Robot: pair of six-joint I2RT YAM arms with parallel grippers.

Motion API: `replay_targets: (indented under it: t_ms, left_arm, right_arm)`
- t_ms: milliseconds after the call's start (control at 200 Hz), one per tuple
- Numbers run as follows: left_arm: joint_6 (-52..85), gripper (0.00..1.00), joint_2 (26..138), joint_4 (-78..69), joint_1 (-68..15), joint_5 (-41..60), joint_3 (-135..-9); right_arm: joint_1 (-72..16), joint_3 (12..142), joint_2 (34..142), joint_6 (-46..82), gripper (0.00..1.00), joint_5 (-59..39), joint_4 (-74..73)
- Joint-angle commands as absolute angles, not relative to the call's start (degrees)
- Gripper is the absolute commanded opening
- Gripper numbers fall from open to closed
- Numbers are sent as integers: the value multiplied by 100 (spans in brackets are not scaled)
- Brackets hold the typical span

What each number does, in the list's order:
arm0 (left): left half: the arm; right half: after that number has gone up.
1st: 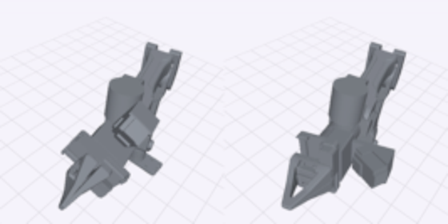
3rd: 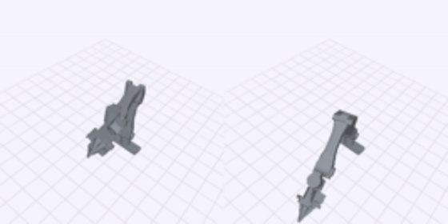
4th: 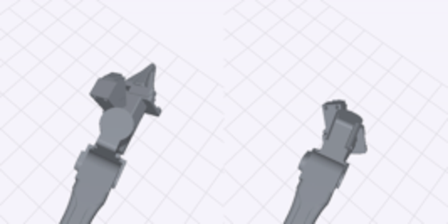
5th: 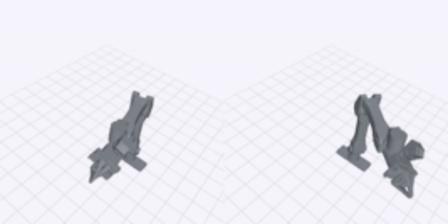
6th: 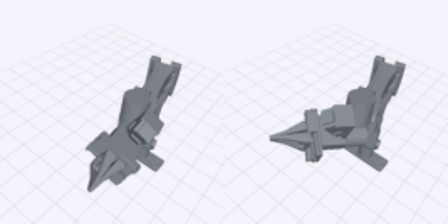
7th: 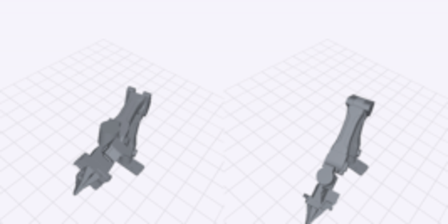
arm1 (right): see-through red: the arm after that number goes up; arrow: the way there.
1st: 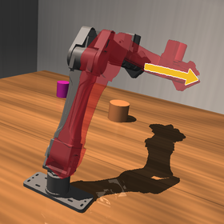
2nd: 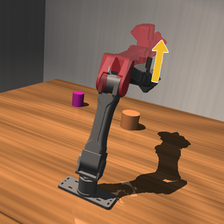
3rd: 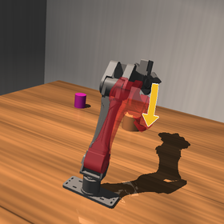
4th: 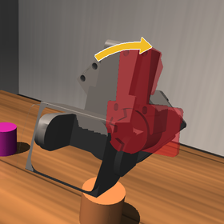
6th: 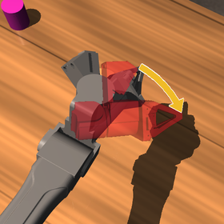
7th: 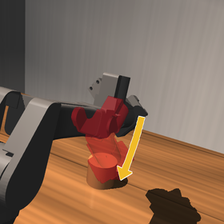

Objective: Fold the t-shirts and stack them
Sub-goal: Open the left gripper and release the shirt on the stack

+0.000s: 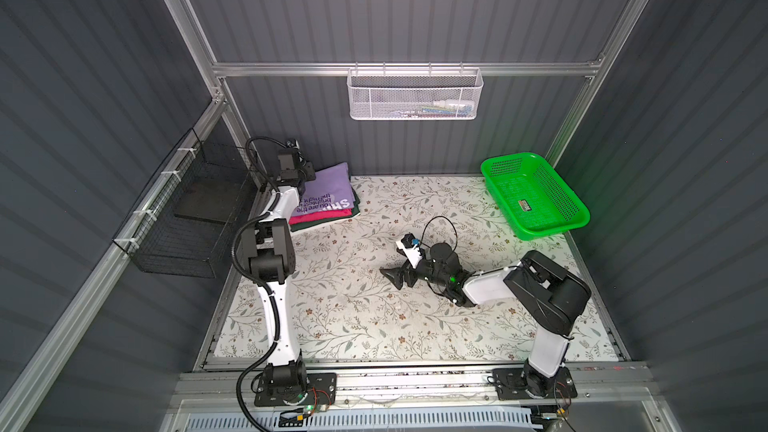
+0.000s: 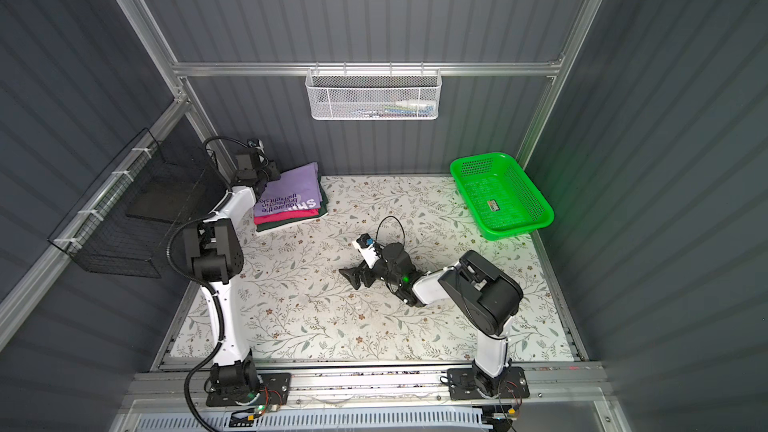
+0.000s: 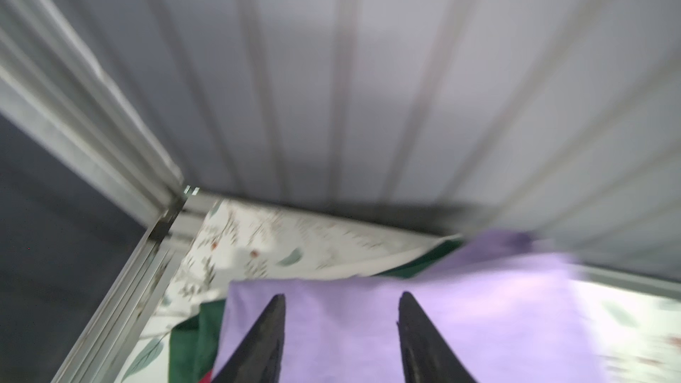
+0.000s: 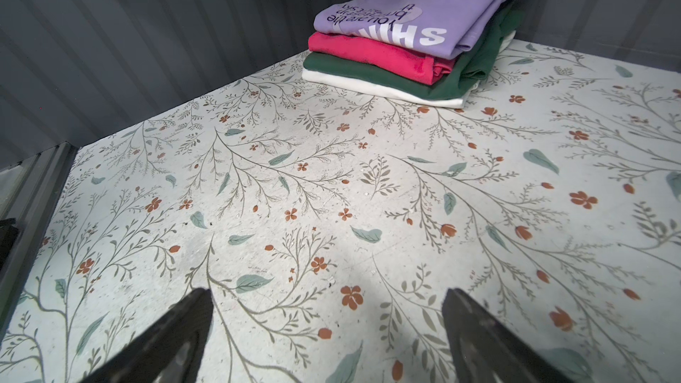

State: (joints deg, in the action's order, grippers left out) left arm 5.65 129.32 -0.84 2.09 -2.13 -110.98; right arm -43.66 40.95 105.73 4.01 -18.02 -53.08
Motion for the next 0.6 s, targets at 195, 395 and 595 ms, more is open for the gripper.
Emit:
replay_targets:
  t_ms: [195, 395, 595]
  left_arm:
    - [644, 55, 12011, -323, -349, 557, -9974]
    - [651, 55, 13137, -205, -640, 150, -10969]
    - [636, 55, 14342, 417, -728, -972, -12171]
  right_arm:
    - [-4386, 3916, 10462, 434, 99, -1708, -5649]
    - [-4386, 3950, 10533, 423, 99, -1749, -5627]
    - [-4373, 3985, 10538, 156, 99, -1592, -5452]
